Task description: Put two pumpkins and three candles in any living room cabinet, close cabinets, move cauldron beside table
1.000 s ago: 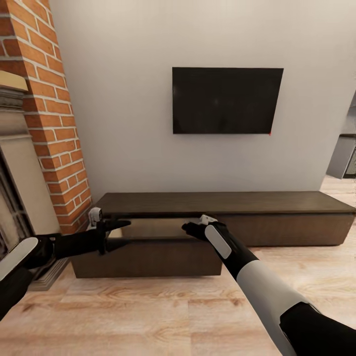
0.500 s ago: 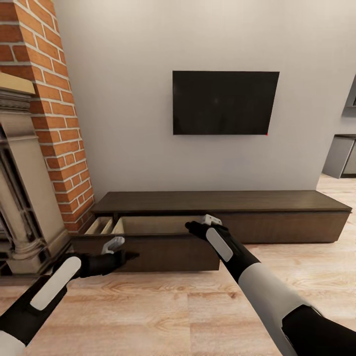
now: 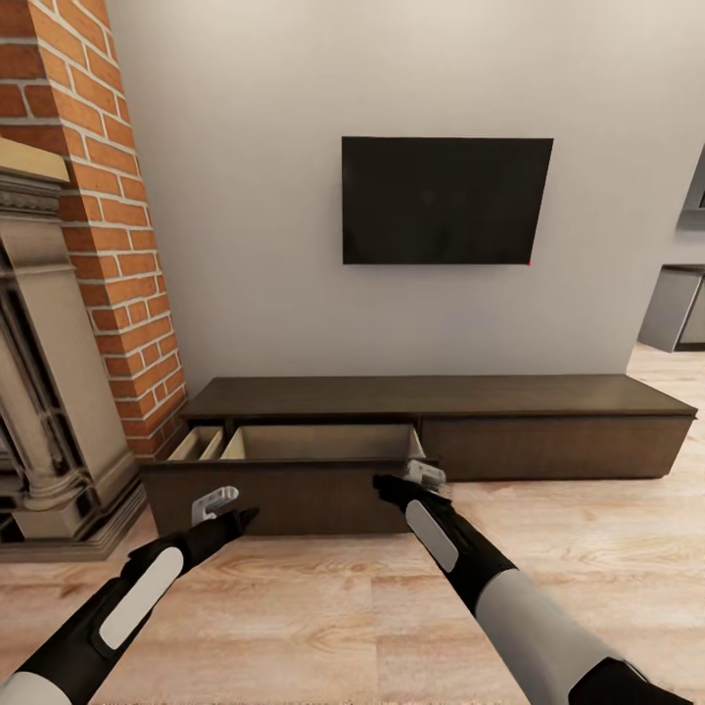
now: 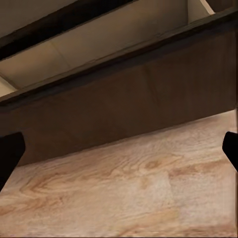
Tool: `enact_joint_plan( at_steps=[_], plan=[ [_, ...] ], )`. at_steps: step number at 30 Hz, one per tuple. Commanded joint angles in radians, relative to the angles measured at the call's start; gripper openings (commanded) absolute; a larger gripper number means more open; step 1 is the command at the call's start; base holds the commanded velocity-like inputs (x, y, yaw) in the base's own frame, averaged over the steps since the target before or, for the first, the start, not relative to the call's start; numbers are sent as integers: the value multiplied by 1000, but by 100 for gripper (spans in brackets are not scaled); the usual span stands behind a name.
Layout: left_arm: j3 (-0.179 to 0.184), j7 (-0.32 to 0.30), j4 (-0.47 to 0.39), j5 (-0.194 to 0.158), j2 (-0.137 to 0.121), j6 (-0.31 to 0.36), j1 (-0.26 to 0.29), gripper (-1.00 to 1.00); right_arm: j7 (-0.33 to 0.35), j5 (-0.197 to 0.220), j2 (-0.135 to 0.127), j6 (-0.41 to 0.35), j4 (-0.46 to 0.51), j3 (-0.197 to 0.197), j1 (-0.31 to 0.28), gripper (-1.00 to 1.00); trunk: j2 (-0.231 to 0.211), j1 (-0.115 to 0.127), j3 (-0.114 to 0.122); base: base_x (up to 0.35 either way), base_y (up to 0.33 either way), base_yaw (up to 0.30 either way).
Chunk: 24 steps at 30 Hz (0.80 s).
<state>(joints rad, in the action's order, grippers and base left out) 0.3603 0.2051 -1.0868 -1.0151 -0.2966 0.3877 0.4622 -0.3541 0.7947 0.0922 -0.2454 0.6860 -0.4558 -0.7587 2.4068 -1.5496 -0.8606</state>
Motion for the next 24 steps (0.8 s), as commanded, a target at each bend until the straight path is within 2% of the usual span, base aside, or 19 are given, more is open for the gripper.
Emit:
enact_joint_plan(
  at_steps=[1,5,8,11,15,16,17,21,24],
  plan=[
    [4,10,-1,-7,-1,-4,1,100,-8,4,-1,4,3,-4,11,100,8,-4,-4,0,0,0],
    [5,10,-1,40,2,-28,1,100,-8,-14,-2,28,3,-5,52,100,36,-19,-17,0,0,0],
    [14,10,2,92,5,-73,0,100,-7,-55,-2,41,-2,-20,86,100,57,-31,-26,0,0,0],
    [38,10,2,105,4,-86,0,100,-6,-64,-1,92,-3,-23,115,100,78,-42,-36,0,0,0],
    [51,10,1,115,3,-95,0,100,-6,-66,-1,125,-9,-23,125,100,94,-51,-49,0,0,0],
    [54,10,2,150,4,-109,0,100,-5,-69,3,131,-14,-24,126,100,94,-52,-53,0,0,0],
    [55,10,2,162,4,-111,0,100,-5,-69,3,132,-15,-24,126,100,94,-52,-57,0,0,0],
    [56,10,2,173,5,-113,-5,100,-5,-66,0,167,-22,-24,127,100,95,-54,-73,0,0,0],
    [66,10,3,177,6,-126,-6,100,-2,-67,1,237,-77,-24,128,100,96,-55,-84,0,0,0]
  ],
)
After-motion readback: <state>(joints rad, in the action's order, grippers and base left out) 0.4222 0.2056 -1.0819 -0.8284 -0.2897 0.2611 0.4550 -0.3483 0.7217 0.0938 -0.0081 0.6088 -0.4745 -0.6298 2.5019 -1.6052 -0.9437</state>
